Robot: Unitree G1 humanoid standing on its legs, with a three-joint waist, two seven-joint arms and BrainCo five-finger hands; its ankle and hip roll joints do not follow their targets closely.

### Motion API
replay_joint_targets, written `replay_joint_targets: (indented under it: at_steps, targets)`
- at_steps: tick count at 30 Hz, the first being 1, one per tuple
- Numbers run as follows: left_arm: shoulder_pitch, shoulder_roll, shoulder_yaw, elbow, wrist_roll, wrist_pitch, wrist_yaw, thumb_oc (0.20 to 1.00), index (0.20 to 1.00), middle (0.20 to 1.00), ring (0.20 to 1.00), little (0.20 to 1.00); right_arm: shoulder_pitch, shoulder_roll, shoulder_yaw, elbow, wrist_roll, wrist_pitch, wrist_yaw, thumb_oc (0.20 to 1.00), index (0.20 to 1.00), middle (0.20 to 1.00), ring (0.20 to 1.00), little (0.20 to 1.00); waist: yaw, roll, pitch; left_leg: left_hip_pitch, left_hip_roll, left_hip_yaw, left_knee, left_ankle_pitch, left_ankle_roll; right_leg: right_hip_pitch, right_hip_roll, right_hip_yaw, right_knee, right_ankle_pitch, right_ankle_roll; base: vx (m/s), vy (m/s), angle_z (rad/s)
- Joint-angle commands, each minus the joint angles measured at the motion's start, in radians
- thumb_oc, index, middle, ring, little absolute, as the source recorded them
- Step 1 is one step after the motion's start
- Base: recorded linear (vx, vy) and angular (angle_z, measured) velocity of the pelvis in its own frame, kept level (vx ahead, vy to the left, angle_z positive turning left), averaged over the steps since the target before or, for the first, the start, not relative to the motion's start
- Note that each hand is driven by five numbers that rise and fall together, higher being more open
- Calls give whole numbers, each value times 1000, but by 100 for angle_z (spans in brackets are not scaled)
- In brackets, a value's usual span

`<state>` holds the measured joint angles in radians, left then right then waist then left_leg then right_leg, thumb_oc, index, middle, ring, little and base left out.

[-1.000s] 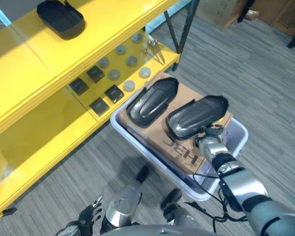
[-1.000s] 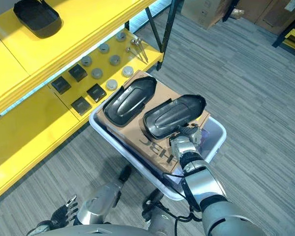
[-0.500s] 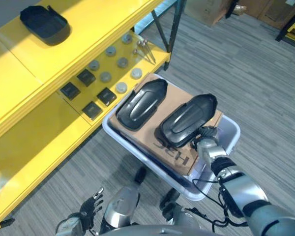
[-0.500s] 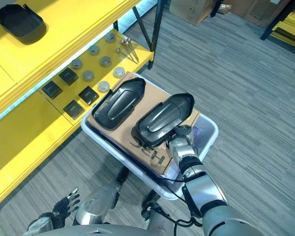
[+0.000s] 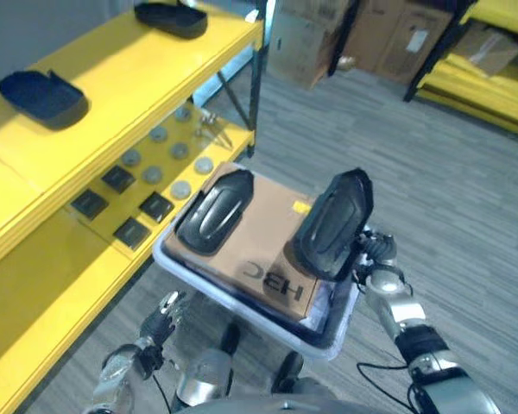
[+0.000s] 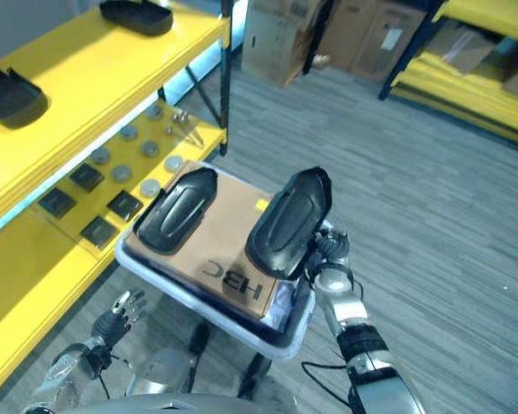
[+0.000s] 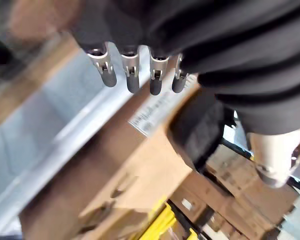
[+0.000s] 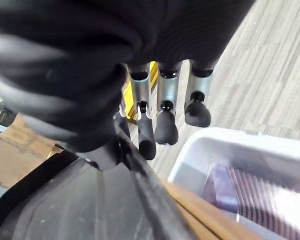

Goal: Move parts from the plastic box to the shelf.

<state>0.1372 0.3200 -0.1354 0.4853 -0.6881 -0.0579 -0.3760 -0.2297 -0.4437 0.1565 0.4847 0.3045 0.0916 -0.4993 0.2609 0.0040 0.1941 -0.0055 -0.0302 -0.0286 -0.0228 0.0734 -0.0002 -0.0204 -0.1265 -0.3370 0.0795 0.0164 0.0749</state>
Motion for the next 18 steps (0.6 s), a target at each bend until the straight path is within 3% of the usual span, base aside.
replay_joint_targets:
  at_steps: [1,8,13,18]
  targets:
    - [-42,36,-5,-68,-66,88,-1,1000,1000,1000,1000,1000,-41,-38,22,-59,-91,-61,60,200,200,200,200,200,13,-18,-72,-41,20,-37,-30,-17,-7,98,-76,23,-103,34,91,90,-43,-23]
    - [-215,67,-76,-135,-42,253,43,1000,1000,1000,1000,1000,-116,-70,140,-137,-220,21,255,200,200,200,200,200,-45,-11,-116,8,39,-1,-30,-24,-17,117,-63,61,-110,37,88,44,-35,-14]
    - [-319,51,-141,-160,-88,299,8,1000,1000,1000,1000,1000,-196,-84,215,-101,-280,43,308,200,200,200,200,200,-64,-11,-128,18,43,13,-25,-28,-20,118,-62,70,-108,40,88,14,-18,-14]
    - [-417,26,-217,-207,-134,355,58,1000,1000,1000,1000,1000,-296,-73,291,-45,-281,56,328,200,200,200,200,200,-73,-13,-138,26,42,18,-22,-31,-22,121,-60,76,-112,45,88,0,-4,-2]
